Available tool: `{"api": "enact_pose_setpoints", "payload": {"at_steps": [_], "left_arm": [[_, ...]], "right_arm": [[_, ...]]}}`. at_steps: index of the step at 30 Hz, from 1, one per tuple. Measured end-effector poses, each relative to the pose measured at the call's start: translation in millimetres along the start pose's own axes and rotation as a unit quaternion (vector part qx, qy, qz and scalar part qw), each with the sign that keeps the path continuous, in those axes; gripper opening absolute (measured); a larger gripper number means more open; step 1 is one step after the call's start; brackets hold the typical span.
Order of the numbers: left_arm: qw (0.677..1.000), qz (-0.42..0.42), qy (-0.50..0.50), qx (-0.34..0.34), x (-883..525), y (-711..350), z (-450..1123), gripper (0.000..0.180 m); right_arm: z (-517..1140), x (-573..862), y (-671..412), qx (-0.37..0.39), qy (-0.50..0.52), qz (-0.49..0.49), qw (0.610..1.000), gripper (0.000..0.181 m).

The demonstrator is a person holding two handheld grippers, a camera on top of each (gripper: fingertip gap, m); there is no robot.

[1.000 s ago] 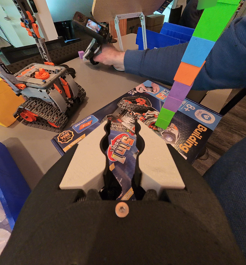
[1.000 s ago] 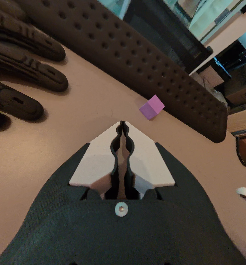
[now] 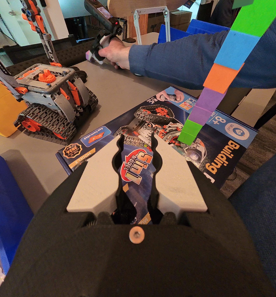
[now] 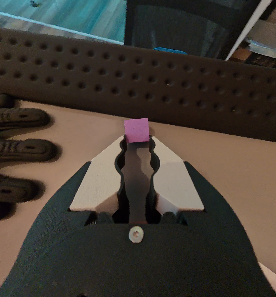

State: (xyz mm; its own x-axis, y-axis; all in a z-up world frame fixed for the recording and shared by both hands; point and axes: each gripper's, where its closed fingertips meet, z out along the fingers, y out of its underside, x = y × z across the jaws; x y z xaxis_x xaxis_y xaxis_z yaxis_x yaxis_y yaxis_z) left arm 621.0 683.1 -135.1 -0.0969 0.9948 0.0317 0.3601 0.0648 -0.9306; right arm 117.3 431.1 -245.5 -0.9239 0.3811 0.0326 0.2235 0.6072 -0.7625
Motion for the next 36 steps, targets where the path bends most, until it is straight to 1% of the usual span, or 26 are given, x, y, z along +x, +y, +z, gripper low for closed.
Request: {"api": "enact_pose_setpoints", "payload": {"at_steps": [3, 6, 13, 15, 18, 20, 21, 22, 25, 27, 31, 33, 36], "left_arm": [[1.0, -0.002, -0.003, 0.002, -0.7, 0.1, -1.3, 0.032], [1.0, -0.002, -0.002, 0.003, -0.5, -0.4, -2.0, 0.032], [1.0, 0.009, 0.013, 0.012, 7.0, -6.3, -1.3, 0.032], [1.0, 0.011, 0.02, 0.013, 11.0, -7.2, -1.1, 0.032], [0.999, 0.016, 0.029, 0.014, 17.9, -7.4, -1.7, 0.032], [0.999, 0.018, 0.036, 0.013, 22.2, -6.3, -2.1, 0.032], [0.999, 0.018, 0.038, 0.013, 24.2, -6.0, -2.3, 0.031], [0.999, 0.018, 0.042, 0.014, 26.5, -5.9, -2.5, 0.032], [0.998, 0.021, 0.049, 0.015, 33.1, -5.6, -3.3, 0.032], [0.998, 0.024, 0.052, 0.017, 37.8, -6.0, -4.9, 0.032], [0.998, 0.029, 0.054, 0.02, 45.4, -5.8, -12.3, 0.032], [0.998, 0.028, 0.054, 0.024, 48.1, -5.2, -18.0, 0.031], [0.998, 0.03, 0.056, 0.026, 51.9, -3.3, -26.1, 0.032]], "right_arm": [[-9.3, -27.6, 4.0, 0.008, -0.039, -0.043, 0.998, 0.025], [-25.6, -52.9, 16.3, -0.002, -0.073, -0.077, 0.994, 0.025], [-97.3, -88.2, 83.2, -0.097, -0.131, -0.152, 0.975, 0.025], [-123.6, -97.7, 101.3, -0.106, -0.147, -0.18, 0.967, 0.025], [-165.4, -120.1, 133.0, -0.128, -0.209, -0.206, 0.947, 0.025], [-185.6, -126.0, 152.7, -0.144, -0.222, -0.237, 0.935, 0.026], [-190.1, -129.1, 157.1, -0.139, -0.226, -0.24, 0.934, 0.026], [-191.8, -131.8, 159.0, -0.129, -0.23, -0.238, 0.935, 0.032], [-187.7, -133.5, 161.5, -0.108, -0.224, -0.241, 0.938, 0.038], [-187.0, -137.6, 157.9, -0.091, -0.235, -0.231, 0.94, 0.027], [-197.3, -139.6, 157.5, -0.071, -0.231, -0.231, 0.942, 0.026], [-218.0, -143.9, 154.4, -0.043, -0.226, -0.234, 0.945, 0.026], [-262.5, -145.3, 151.5, 0.002, -0.193, -0.271, 0.943, 0.026]]}}
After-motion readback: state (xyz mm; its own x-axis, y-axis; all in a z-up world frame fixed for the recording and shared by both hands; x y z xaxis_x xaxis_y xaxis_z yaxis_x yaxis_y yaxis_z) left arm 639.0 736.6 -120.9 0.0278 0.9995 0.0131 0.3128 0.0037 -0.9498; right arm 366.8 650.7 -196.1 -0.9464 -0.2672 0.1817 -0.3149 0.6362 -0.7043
